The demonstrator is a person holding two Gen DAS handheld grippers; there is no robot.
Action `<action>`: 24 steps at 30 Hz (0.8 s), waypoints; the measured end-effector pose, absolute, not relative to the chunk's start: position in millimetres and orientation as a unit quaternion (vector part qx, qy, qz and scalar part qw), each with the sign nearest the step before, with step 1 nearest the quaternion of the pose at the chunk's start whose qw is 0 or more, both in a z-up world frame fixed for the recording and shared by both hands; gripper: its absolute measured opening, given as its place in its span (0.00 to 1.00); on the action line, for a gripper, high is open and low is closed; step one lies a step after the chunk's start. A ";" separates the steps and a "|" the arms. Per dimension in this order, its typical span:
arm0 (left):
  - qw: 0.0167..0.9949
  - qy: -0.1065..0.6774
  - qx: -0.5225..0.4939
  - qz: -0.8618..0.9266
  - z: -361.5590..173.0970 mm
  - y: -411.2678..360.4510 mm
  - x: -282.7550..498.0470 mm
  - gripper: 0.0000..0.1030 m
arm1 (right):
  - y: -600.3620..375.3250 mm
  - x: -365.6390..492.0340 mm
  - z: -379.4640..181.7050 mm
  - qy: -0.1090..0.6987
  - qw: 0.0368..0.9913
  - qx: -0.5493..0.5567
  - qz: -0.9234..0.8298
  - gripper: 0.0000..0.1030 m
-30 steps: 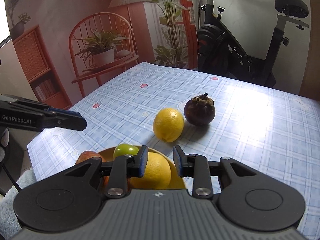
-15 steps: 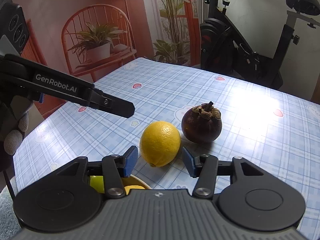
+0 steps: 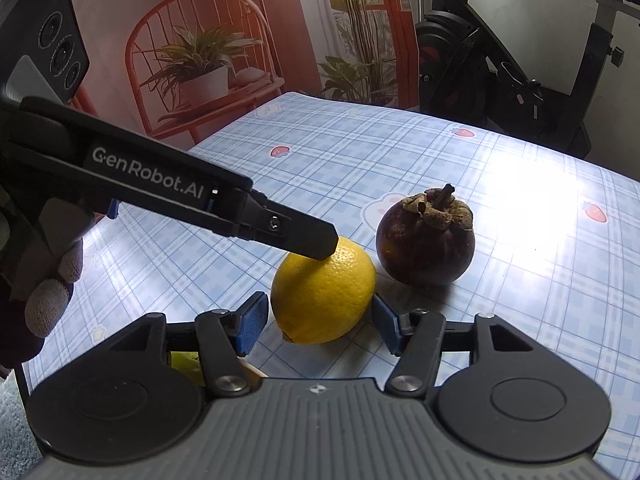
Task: Organize fruits
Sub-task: 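Grasp the yellow lemon with the right tool, then lower the lemon into the bowl and open the right tool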
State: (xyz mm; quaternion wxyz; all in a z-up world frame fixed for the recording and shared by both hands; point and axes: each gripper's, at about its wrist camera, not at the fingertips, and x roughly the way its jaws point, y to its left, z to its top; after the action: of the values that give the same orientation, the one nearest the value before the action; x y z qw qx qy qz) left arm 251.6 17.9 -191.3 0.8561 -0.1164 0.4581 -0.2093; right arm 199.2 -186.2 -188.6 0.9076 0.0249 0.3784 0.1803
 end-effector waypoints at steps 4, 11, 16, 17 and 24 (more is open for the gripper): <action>0.852 0.460 -0.122 -0.217 -193.2 17.8 252.7 0.40 | -189.2 198.6 -190.0 0.379 0.907 0.033 0.183 0.57; 0.858 0.447 -0.110 -0.228 -178.2 13.3 241.5 0.32 | -189.1 184.2 -178.4 0.365 0.913 0.026 0.182 0.57; 0.868 0.426 -0.095 -0.237 -151.9 12.1 217.8 0.32 | -186.8 161.4 -155.9 0.347 0.919 0.019 0.184 0.57; 0.870 0.422 -0.093 -0.239 -146.4 11.2 211.9 0.32 | -185.8 155.0 -150.5 0.343 0.921 0.018 0.185 0.57; 0.874 0.411 -0.085 -0.244 -124.7 10.5 163.3 0.32 | -174.8 111.3 -127.6 0.336 0.920 -0.001 0.201 0.57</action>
State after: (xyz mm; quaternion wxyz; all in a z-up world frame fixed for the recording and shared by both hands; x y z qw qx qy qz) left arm 163.3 10.5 -124.7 0.8744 -0.0851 0.4106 -0.2441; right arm 111.3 -174.8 -127.6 0.9201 -0.0011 0.3363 0.2008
